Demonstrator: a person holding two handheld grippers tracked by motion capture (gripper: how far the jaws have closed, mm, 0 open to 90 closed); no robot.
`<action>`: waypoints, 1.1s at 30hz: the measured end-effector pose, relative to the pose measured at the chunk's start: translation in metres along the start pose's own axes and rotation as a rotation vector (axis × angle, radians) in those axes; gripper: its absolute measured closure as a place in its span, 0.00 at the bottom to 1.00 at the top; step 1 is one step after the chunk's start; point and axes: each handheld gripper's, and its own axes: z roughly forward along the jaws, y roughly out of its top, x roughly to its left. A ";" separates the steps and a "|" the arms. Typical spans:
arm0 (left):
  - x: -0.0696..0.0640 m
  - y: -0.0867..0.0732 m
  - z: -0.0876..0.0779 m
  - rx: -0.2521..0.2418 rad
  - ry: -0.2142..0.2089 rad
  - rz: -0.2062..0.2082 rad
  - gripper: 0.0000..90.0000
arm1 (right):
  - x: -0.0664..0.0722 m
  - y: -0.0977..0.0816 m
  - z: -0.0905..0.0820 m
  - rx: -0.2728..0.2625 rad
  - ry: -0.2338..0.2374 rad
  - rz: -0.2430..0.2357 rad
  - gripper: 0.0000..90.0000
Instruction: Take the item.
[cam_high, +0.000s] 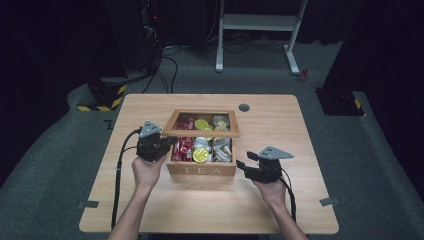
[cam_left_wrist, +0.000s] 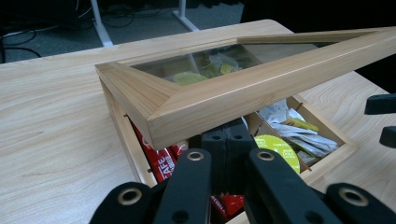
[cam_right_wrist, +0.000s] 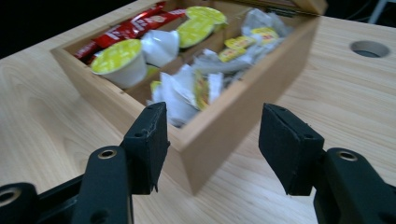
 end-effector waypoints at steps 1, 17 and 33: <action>0.000 0.000 0.000 0.001 0.002 0.003 0.99 | 0.002 0.002 0.002 0.003 0.007 -0.005 0.47; 0.002 0.005 0.001 -0.005 -0.023 0.003 0.99 | 0.034 0.024 0.036 0.050 0.055 -0.074 0.48; 0.003 0.007 0.004 0.004 -0.035 0.001 0.99 | 0.051 0.035 0.061 0.077 0.088 -0.086 0.44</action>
